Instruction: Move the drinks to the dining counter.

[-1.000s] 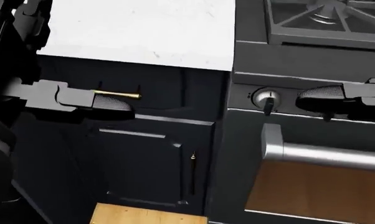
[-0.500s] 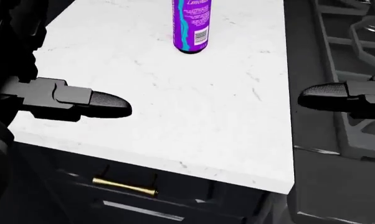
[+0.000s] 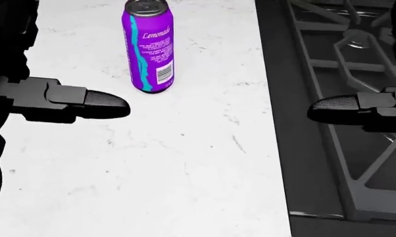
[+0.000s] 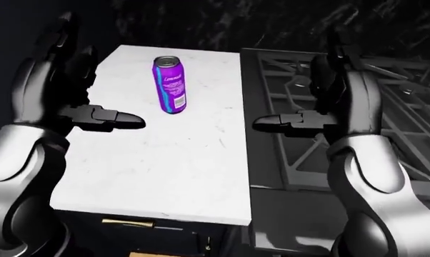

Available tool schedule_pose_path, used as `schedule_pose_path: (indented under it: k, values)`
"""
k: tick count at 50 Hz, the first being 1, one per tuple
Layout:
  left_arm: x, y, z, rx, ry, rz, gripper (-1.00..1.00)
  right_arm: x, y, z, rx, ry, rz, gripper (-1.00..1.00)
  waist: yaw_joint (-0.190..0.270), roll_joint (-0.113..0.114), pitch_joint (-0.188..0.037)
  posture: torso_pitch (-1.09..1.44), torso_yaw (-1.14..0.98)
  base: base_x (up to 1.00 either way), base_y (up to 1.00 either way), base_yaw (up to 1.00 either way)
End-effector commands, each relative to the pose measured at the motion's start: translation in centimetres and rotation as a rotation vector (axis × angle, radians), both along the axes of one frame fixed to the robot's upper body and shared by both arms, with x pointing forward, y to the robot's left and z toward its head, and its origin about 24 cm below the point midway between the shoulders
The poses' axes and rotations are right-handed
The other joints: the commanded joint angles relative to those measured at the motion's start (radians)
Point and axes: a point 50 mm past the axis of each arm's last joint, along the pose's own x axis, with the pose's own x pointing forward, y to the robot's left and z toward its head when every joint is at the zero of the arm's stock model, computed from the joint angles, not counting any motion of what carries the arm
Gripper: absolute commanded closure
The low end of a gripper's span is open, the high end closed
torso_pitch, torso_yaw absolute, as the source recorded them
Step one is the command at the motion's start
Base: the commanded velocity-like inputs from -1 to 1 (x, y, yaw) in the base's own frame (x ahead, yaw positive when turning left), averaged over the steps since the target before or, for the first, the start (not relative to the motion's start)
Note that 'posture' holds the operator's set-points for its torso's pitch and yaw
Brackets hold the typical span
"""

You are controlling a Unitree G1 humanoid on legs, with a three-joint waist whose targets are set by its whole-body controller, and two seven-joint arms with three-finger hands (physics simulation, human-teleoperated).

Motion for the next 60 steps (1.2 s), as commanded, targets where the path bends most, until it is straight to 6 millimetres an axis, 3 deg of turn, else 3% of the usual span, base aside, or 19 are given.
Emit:
schedule_pose_path:
  k: [1, 11, 30, 36, 60]
  values:
    - [-0.7, -0.7, 1.3, 0.013, -0.089, -0.034, -1.0, -0.8, -0.4, 2.0, -0.015, -0.114, -0.033, -1.0, 0.007, 0.008, -0.025, 0.0, 0.0, 0.0, 0.0, 0.0]
    - [1.7, -1.1, 0.7, 0.03, -0.057, -0.024, -1.0, -0.8, -0.7, 1.9, -0.008, -0.113, -0.04, -1.0, 0.011, 0.009, -0.024, 0.0, 0.0, 0.0, 0.0, 0.0]
    - [10.1, -2.0, 0.9, 0.028, 0.063, -0.022, -1.0, -0.7, -0.7, 1.8, -0.004, -0.112, -0.041, -1.0, 0.014, 0.001, -0.033, 0.0, 0.0, 0.0, 0.0, 0.0]
    - [11.1, -2.0, -0.8, 0.046, 0.098, -0.012, -1.0, -0.7, -0.8, 1.8, -0.003, -0.112, -0.043, -1.0, 0.011, 0.001, -0.037, 0.0, 0.0, 0.0, 0.0, 0.0]
    - [14.4, -2.9, -3.2, 0.067, 0.197, -0.021, -1.0, -0.7, -0.8, 1.9, 0.002, -0.112, -0.046, -1.0, 0.012, -0.005, -0.042, 0.0, 0.0, 0.0, 0.0, 0.0]
